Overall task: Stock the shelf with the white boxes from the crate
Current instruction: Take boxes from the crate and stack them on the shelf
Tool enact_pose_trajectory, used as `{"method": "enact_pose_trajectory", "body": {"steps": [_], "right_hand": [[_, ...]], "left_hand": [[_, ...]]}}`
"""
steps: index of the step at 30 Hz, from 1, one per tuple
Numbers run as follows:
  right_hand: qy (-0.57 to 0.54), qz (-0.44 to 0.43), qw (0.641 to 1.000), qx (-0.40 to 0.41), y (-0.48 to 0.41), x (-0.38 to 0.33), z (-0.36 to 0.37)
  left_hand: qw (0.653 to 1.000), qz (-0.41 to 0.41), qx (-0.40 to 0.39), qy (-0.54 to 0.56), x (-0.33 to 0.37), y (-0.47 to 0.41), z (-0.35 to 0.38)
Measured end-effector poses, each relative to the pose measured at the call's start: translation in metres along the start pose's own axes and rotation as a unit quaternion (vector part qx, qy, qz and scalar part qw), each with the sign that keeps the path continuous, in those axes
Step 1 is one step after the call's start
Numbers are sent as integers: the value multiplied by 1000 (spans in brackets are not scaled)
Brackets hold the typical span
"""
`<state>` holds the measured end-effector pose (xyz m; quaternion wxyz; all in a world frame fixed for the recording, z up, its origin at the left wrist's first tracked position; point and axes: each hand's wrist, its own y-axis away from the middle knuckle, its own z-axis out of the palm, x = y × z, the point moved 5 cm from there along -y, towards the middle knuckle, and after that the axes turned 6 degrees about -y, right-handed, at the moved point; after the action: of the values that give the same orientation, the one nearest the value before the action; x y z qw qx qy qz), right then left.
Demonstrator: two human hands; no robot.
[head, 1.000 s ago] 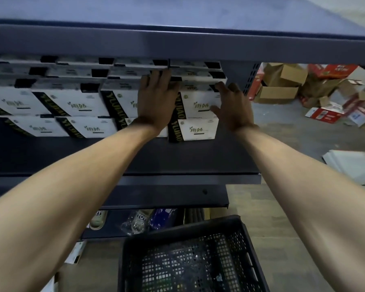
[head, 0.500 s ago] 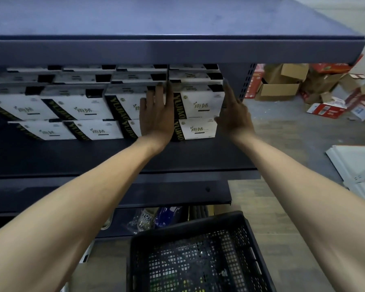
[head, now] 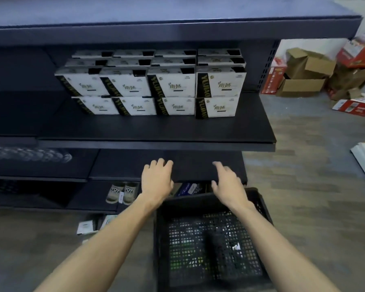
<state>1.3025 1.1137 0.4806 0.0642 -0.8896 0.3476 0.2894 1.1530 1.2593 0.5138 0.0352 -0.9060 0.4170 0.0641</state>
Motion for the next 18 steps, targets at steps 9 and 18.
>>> {"method": "enact_pose_trajectory", "body": {"steps": [9,18], "right_hand": [[29,-33,999,-30,96,-118,109],[11,21,995,-96,211,-261,280]], "left_hand": [[1000,-22,5,11,-113,124,34],[989,-122,-55,67,-292,293,90]]}}
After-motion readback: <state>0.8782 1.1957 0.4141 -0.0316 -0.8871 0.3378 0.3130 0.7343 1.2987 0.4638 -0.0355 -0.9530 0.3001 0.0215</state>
